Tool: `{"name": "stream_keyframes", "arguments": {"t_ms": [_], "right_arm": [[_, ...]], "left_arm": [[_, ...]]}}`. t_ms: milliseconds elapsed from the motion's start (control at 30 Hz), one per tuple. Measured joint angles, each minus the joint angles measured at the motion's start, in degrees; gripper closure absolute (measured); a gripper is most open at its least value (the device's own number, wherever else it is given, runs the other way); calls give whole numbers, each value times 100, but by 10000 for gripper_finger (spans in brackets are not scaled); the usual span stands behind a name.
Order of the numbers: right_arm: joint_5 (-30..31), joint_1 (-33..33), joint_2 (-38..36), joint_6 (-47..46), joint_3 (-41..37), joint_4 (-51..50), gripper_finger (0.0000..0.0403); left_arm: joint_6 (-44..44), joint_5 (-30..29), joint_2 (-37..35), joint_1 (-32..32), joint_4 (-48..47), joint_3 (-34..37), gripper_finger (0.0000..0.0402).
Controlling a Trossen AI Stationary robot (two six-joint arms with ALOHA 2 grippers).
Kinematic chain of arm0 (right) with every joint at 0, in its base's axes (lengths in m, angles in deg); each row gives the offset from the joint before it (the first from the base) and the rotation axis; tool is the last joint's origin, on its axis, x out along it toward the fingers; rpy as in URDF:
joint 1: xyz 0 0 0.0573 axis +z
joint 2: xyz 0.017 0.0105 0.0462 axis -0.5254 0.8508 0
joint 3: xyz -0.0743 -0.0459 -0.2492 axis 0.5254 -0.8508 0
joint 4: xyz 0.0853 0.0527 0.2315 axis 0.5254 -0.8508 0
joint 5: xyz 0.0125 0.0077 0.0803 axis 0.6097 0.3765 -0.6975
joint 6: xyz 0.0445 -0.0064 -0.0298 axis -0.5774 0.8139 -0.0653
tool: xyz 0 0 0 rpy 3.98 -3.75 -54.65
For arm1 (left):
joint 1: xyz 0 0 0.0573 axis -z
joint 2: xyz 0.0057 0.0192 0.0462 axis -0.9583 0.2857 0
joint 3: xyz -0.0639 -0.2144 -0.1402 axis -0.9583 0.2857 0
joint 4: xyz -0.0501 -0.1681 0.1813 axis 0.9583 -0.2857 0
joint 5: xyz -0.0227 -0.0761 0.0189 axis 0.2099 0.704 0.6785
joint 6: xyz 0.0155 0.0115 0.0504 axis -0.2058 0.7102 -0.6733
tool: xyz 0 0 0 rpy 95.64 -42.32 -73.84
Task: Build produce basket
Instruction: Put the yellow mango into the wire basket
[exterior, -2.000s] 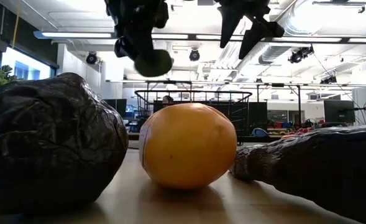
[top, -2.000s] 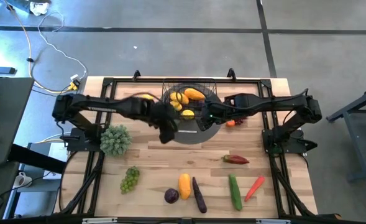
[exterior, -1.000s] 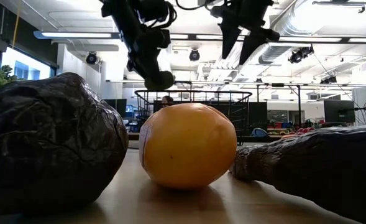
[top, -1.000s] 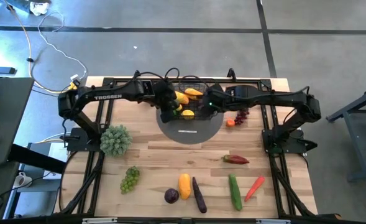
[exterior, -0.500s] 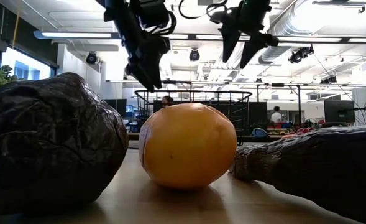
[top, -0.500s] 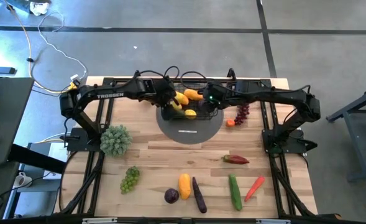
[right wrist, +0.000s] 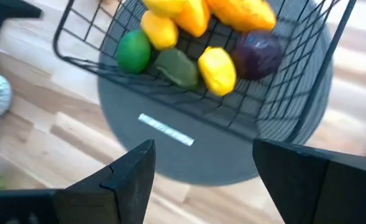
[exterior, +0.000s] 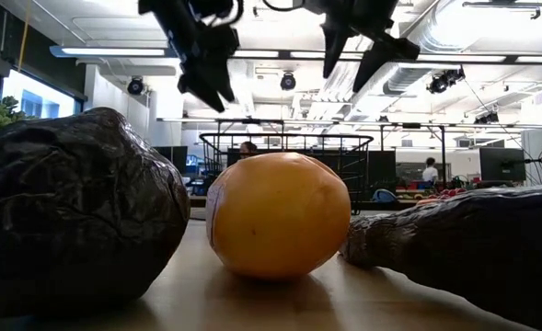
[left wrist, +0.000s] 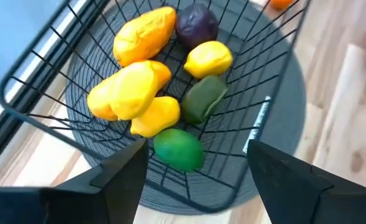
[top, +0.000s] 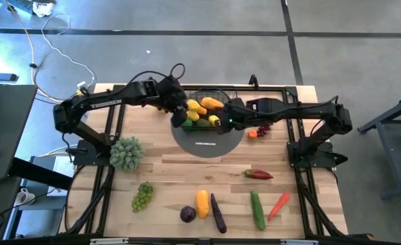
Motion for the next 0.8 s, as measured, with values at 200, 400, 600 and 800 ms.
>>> {"name": "stream_keyframes", "arguments": {"t_ms": [200, 400, 600, 800], "right_arm": [[-24, 468, 0, -845, 0, 81, 153], [-26, 879, 0, -1513, 0, 101, 153], [9, 1302, 0, -1888, 0, 105, 153], [204, 1662, 4, -1884, 0, 127, 153]], "left_arm": [[149, -13, -561, 189, -331, 0, 138], [391, -15, -1030, 581, -763, 0, 138], [698, -13, -1302, 1041, -968, 0, 138], [836, -14, -1445, 1506, -1059, 0, 138]]}}
